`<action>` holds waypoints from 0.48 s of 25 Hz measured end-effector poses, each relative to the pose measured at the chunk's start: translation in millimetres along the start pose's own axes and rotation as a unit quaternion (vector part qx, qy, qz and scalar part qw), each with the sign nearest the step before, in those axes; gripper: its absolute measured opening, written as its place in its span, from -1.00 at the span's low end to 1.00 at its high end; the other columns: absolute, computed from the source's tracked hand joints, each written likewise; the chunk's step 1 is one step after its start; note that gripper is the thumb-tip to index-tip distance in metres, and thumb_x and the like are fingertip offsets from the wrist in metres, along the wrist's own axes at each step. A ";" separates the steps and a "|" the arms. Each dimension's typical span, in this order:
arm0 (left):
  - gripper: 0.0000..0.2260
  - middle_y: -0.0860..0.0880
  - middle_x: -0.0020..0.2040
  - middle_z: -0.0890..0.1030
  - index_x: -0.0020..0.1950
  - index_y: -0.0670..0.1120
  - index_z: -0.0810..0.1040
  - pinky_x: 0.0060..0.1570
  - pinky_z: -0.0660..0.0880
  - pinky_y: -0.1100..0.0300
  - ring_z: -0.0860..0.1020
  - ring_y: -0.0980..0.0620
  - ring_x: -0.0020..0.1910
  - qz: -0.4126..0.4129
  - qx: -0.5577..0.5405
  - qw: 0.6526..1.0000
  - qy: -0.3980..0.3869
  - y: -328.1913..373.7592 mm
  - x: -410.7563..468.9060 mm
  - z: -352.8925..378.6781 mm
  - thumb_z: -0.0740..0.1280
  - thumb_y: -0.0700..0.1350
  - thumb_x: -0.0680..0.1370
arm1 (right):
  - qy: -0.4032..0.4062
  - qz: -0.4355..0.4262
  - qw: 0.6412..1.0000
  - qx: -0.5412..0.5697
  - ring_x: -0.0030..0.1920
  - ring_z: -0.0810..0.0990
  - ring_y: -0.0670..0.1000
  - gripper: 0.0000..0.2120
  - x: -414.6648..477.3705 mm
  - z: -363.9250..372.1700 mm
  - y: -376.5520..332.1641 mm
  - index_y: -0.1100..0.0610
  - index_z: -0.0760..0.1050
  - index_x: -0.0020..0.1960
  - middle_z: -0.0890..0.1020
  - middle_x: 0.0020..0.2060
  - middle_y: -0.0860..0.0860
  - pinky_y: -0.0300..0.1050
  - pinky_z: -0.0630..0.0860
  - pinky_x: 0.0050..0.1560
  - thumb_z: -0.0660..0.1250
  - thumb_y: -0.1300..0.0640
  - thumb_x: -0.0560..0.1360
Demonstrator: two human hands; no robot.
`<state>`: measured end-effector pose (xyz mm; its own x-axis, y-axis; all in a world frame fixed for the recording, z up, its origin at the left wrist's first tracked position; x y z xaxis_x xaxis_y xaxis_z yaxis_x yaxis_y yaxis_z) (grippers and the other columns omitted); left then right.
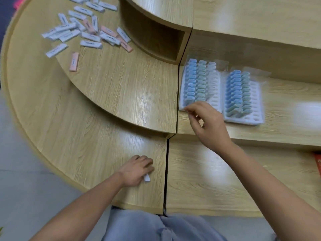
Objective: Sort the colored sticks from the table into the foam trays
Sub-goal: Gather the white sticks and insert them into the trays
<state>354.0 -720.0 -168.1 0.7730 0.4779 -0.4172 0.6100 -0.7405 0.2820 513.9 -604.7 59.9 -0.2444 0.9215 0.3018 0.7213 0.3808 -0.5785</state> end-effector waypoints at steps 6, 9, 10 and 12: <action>-0.74 0.02 -0.09 0.60 -0.08 0.02 0.56 -0.13 0.48 0.17 0.55 0.03 -0.10 0.018 0.005 0.999 0.029 8.4 -0.5 20.8 0.51 -0.06 0.29 | -0.081 0.024 0.996 -0.023 -0.19 0.45 -0.17 -0.84 21.7 38.0 -5.1 0.21 0.58 0.00 0.58 -0.11 0.02 -0.44 0.39 -0.11 0.29 0.36 0.48; -0.80 -0.11 0.12 0.54 0.17 -0.10 0.45 0.11 0.37 0.06 0.48 -0.09 0.09 -0.012 -0.038 0.999 0.026 2.6 -6.7 18.2 0.23 -0.17 0.55 | -0.125 0.031 0.991 -0.031 -0.18 0.47 -0.16 -0.83 58.4 55.8 -14.1 0.19 0.58 0.02 0.59 -0.09 0.01 -0.45 0.39 -0.13 0.28 0.33 0.50; -0.78 -0.12 0.17 0.51 0.22 -0.10 0.42 0.15 0.31 0.08 0.44 -0.10 0.13 -0.028 -0.079 0.996 0.029 -4.9 -13.0 15.2 0.17 -0.17 0.58 | -0.132 0.029 0.990 -0.035 -0.16 0.49 -0.14 -0.83 75.4 62.3 -20.0 0.19 0.57 0.04 0.59 -0.09 0.01 -0.44 0.40 -0.12 0.27 0.32 0.51; -0.79 -0.05 0.16 0.49 0.21 -0.06 0.41 0.07 0.24 0.18 0.41 -0.03 0.11 -0.074 -0.187 0.977 0.072 -27.9 -29.0 -3.2 0.14 -0.12 0.60 | -0.139 0.024 0.989 -0.043 -0.11 0.52 -0.09 -0.82 109.6 75.3 -31.0 0.19 0.56 0.09 0.59 -0.06 0.02 -0.34 0.44 -0.07 0.26 0.29 0.52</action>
<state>315.1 -711.7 -161.1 0.6717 0.6481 -0.3588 0.7170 -0.4469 0.5350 415.9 -509.7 53.8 -0.3688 0.9282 0.0489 0.7860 0.3395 -0.5166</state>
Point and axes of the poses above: each hand's wrist, its own x-axis towards the middle knuckle, its own z-axis out of the palm, y = z × x, the point moved 9 cm from there along x, towards the middle knuckle
